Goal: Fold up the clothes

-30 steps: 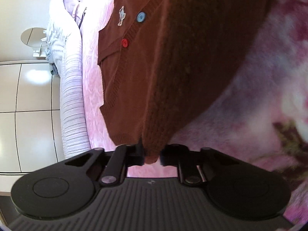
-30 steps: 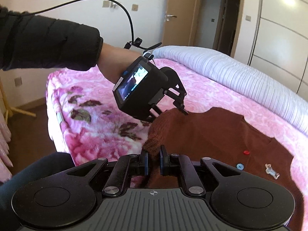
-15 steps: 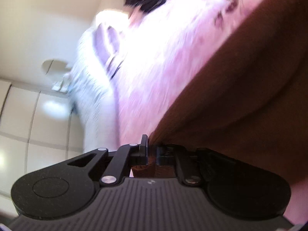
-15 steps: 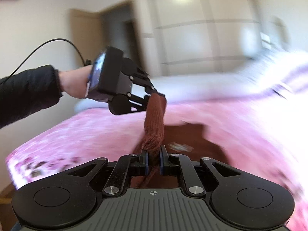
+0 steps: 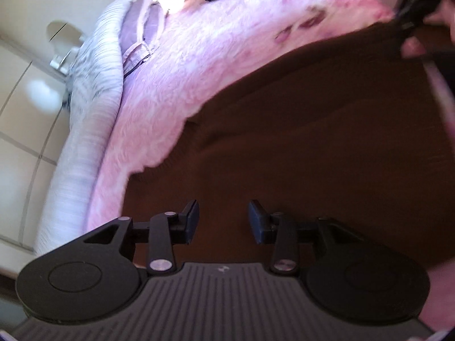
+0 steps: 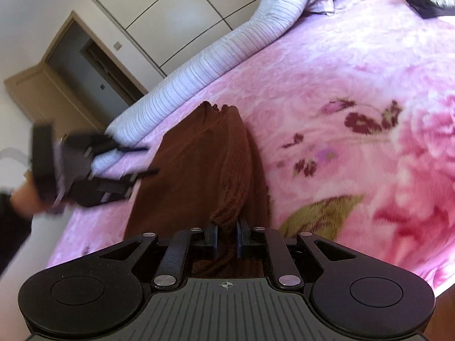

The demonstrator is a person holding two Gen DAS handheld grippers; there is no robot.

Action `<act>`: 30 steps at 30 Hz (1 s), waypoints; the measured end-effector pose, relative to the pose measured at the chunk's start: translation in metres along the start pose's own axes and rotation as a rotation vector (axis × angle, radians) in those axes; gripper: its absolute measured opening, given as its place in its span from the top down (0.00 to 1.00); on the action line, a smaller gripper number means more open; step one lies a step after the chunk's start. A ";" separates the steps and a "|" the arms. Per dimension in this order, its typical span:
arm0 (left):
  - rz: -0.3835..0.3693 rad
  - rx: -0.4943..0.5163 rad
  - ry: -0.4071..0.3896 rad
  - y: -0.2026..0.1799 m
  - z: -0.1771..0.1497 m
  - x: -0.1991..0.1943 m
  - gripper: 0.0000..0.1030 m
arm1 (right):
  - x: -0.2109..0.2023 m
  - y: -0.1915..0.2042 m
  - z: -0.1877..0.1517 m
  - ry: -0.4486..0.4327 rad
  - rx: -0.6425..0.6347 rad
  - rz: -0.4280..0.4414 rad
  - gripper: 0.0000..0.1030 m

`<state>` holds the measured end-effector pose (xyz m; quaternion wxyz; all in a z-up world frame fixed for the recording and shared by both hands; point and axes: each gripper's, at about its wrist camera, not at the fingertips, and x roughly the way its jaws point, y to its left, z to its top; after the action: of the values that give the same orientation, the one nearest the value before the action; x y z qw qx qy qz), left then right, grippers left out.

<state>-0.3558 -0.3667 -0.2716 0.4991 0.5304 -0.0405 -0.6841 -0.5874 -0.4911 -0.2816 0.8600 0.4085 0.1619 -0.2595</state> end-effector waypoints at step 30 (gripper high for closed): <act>0.272 -0.213 -0.083 -0.150 0.023 -0.056 0.40 | 0.015 0.036 -0.004 0.087 0.133 0.112 0.95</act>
<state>-0.4729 -0.2623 -0.3109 0.6381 0.4355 -0.0598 -0.6322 -0.5546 -0.4736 -0.2699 0.8362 0.4840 0.1583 -0.2033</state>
